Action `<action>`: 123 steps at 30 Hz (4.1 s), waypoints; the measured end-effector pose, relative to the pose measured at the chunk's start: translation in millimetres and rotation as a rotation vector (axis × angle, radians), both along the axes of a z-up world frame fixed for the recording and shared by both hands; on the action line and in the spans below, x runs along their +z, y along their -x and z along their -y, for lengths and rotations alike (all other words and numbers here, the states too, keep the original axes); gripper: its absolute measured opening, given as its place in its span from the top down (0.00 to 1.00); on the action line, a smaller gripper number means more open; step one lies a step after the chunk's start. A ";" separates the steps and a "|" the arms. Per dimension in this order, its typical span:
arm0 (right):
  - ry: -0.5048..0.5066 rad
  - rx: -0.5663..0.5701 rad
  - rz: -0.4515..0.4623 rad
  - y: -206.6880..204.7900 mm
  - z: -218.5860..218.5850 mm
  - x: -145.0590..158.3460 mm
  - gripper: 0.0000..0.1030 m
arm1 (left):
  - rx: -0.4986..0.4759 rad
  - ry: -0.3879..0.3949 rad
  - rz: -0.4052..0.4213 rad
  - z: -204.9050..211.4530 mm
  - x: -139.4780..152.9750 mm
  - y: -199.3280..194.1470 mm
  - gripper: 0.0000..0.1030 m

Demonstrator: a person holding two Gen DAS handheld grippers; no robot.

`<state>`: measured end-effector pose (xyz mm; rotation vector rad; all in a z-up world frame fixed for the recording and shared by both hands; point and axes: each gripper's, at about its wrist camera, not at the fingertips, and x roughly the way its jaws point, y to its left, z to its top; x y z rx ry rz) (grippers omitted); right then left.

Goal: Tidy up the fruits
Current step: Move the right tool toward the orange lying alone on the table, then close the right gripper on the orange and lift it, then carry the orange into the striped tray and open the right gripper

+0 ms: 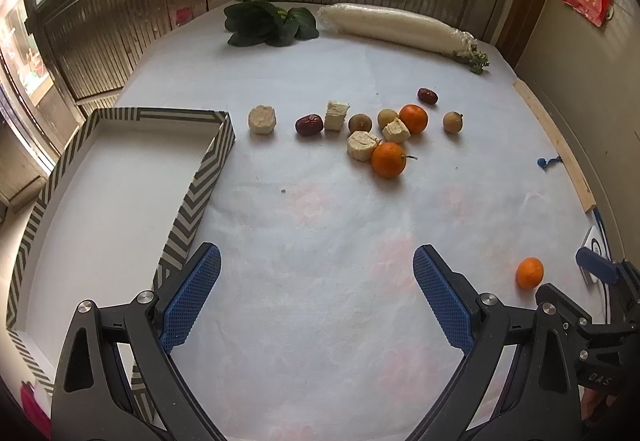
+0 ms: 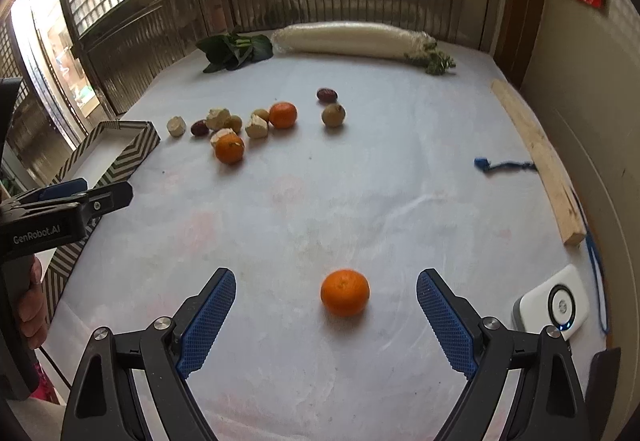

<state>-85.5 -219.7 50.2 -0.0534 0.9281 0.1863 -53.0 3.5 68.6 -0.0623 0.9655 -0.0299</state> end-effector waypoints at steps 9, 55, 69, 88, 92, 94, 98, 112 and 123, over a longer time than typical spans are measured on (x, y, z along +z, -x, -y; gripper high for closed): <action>-0.018 -0.015 -0.066 -5.2 8.6 -15.6 0.28 | -0.014 -0.007 -0.008 4.5 -3.5 -2.4 0.05; -0.033 0.025 -0.114 -52.9 6.7 -24.7 0.71 | -0.012 0.029 -0.056 13.4 -16.7 -51.6 0.05; -0.068 0.058 -0.107 -95.2 4.1 -26.0 0.71 | -0.024 0.018 -0.095 41.3 -38.0 -112.6 0.06; -0.073 0.102 -0.103 -101.0 -8.5 -20.7 0.71 | -0.001 0.107 -0.161 18.0 -42.8 -105.2 0.71; -0.064 0.138 -0.095 -96.4 -22.7 -14.0 0.71 | 0.016 0.123 -0.163 3.5 -36.6 -90.0 0.71; -0.062 0.154 -0.092 -94.7 -29.8 -12.0 0.71 | 0.026 0.133 -0.160 -3.3 -33.2 -83.2 0.71; -0.058 0.188 -0.086 -90.9 -45.6 -7.3 0.71 | 0.055 0.132 -0.143 -16.5 -25.6 -70.7 0.71; -0.050 0.313 -0.063 -83.8 -108.9 6.8 0.71 | 0.144 0.092 -0.080 -65.3 3.0 -47.6 0.71; -0.074 0.458 -0.041 -103.2 -190.6 16.9 0.71 | 0.258 0.037 -0.079 -136.9 9.8 -50.7 0.71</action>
